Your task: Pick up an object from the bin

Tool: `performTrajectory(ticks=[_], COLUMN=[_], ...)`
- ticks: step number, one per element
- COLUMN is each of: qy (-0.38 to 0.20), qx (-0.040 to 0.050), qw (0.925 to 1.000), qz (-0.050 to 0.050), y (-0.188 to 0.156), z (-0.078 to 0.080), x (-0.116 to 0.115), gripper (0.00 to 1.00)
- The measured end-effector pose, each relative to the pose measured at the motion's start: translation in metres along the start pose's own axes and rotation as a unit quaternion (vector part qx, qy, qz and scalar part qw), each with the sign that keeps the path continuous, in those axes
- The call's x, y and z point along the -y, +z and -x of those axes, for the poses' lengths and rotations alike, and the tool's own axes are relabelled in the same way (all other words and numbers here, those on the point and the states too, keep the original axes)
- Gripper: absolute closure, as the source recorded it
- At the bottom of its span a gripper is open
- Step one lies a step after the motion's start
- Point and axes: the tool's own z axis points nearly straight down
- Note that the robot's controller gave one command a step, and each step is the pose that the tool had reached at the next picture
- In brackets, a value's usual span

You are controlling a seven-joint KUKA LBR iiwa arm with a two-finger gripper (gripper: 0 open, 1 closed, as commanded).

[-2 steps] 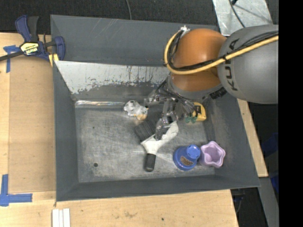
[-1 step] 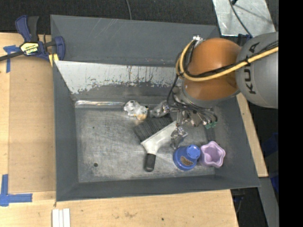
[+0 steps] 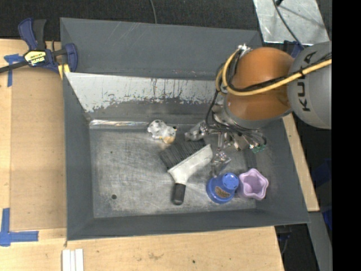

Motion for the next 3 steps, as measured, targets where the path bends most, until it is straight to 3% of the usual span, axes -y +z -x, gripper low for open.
performTrajectory(ticks=[1,2,3], qy=[-0.079,-0.094,-0.094], qx=[0.0016,0.0005,0.0006], qw=[0.9969,0.9955,0.9955], qz=[-0.001,-0.001,-0.001], y=[0.038,0.065,0.065], z=[0.013,0.021,0.021], x=[0.005,0.003,0.003], gripper=[0.00,1.00,1.00])
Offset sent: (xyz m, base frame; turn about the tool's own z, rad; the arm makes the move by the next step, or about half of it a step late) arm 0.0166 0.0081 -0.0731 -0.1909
